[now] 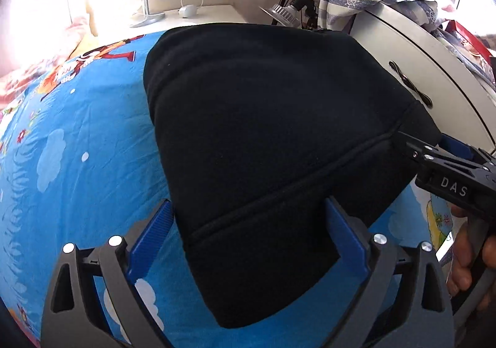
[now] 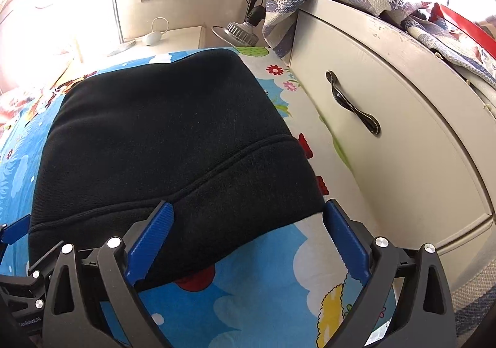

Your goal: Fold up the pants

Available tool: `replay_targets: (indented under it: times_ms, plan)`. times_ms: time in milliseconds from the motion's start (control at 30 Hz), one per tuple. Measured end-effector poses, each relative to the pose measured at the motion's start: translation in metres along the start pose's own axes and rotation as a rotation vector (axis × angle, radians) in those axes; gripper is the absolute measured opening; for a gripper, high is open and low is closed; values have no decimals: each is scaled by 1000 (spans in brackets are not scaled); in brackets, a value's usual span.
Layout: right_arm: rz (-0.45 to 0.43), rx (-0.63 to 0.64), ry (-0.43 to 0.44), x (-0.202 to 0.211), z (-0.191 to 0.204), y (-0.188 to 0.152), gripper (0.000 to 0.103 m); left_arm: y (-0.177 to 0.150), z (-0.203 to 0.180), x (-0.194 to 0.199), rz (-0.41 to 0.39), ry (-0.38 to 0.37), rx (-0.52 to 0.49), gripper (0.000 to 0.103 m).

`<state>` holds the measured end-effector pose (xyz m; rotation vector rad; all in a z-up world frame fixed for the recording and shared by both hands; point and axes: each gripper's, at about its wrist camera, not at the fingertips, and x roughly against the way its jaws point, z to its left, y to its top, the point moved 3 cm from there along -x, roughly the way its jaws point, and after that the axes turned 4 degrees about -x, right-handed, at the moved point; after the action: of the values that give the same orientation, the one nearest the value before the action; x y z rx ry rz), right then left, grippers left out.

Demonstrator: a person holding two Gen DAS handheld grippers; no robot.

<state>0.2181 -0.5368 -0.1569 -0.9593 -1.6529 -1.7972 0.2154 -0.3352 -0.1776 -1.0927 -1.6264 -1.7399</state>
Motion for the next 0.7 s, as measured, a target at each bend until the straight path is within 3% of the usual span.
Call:
replay_targets:
  times_ms: [133, 200, 233, 333, 467, 700]
  plan:
    - [-7, -23, 29, 33, -1, -6, 93, -6, -9, 42, -86, 80, -66, 95]
    - [-5, -26, 44, 51, 1, -7, 93, -8, -14, 63, -104, 53, -81, 95]
    - [-9, -29, 50, 60, 2, -8, 93, -9, -17, 73, -104, 32, -85, 102]
    - [-25, -10, 60, 82, 7, -9, 93, -10, -22, 97, -104, -16, -60, 101]
    - [-42, 28, 73, 98, 13, -10, 93, -2, -28, 122, -158, 16, -20, 101]
    - [-66, 8, 82, 110, 8, -7, 93, 5, -20, 129, -122, -8, 42, 101]
